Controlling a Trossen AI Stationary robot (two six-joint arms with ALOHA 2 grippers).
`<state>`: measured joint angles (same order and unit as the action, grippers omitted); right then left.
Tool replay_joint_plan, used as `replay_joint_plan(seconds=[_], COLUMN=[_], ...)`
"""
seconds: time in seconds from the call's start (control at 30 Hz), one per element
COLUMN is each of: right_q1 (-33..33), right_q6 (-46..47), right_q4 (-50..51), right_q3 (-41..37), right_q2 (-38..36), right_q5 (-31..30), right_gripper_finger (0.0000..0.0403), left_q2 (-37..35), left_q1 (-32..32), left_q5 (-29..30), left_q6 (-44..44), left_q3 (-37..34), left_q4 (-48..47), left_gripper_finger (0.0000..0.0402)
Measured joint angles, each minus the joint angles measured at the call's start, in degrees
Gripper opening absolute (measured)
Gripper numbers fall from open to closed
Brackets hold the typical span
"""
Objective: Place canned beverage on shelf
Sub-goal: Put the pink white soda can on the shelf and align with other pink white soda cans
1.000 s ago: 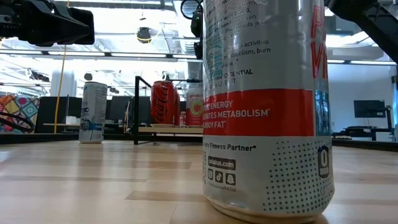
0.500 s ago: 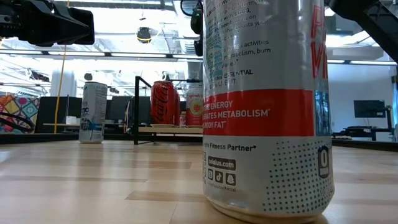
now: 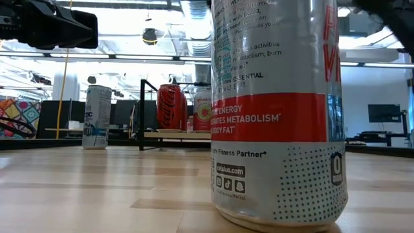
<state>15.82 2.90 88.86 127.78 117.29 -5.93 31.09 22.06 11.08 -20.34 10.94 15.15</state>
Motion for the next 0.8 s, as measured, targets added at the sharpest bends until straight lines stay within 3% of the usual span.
replay_joint_plan(seconds=[0.07, 0.2, 0.5, 0.67, 0.8], right_q1=[-2.3, -7.7, -14.2, -12.7, -11.0], right_q6=[0.3, 9.3, 16.8, 21.9, 23.3], right_q4=[-4.1, -10.4, -48.6, -67.6, -76.3], right_q3=[-4.3, -15.5, -52.0, -67.7, -72.3], right_q2=[-4.9, -15.8, -29.5, -32.8, -30.8], right_q5=[-2.0, -12.7, -23.4, -29.6, -30.9], right_gripper_finger=[0.0378, 0.0366, 0.0314, 0.0240, 0.0132], left_q2=[0.0, 0.0, 0.0, 0.0, 0.0], left_q1=[0.0, 0.0, 0.0, 0.0, 0.0], left_q5=[-0.3, -0.7, -1.8, -2.1, -1.8], left_q6=[0.7, 2.7, 4.4, 5.1, 5.0], left_q3=[0.0, 0.0, 0.0, 0.0, 0.0], left_q4=[-0.7, -2.7, -1.6, -1.2, -1.1], left_gripper_finger=[0.0000, 0.0000, 0.0000, 0.0000, 0.0000])
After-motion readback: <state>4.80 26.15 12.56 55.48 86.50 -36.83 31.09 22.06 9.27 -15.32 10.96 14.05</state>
